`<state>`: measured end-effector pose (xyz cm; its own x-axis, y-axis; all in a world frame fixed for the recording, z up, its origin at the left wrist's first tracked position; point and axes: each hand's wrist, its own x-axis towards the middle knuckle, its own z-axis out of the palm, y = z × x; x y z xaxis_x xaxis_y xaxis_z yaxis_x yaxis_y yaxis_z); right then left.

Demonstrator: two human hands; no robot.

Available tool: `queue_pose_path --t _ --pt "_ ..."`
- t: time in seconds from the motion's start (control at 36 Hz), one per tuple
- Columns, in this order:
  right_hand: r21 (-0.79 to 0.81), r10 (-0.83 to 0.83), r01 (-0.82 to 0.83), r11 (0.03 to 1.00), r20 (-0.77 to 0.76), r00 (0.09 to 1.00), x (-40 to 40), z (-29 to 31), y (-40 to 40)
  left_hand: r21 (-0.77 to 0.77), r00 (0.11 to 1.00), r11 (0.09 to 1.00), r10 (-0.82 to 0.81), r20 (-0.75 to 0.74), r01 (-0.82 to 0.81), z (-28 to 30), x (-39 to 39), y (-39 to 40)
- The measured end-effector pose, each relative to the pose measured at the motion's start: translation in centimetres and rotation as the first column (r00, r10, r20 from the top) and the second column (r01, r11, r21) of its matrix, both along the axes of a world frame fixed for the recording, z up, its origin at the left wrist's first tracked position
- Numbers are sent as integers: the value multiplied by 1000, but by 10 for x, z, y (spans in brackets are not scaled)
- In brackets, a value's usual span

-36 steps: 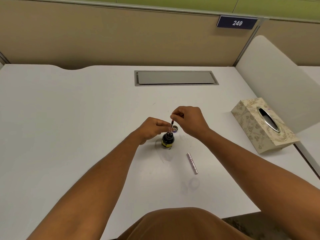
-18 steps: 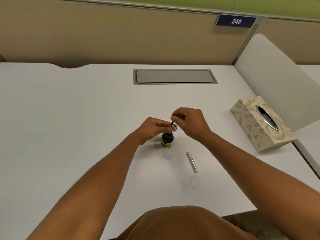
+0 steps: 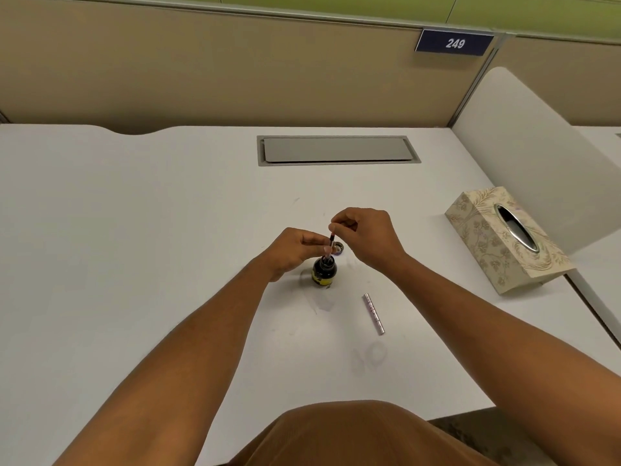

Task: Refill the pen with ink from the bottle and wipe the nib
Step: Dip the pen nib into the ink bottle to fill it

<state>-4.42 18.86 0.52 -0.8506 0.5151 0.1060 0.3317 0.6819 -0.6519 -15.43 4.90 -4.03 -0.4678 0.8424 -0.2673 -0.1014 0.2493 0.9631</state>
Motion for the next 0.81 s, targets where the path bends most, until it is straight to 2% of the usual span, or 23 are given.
queue_pose_path --t 0.33,0.81 --pt "38 32 -33 999 31 999 1 2 3 18 1000 1000 0 2 0 -6 0 2" --pt "23 -3 3 1000 -8 1000 2 3 2 -32 1000 999 -3 -3 3 -9 -3 1"
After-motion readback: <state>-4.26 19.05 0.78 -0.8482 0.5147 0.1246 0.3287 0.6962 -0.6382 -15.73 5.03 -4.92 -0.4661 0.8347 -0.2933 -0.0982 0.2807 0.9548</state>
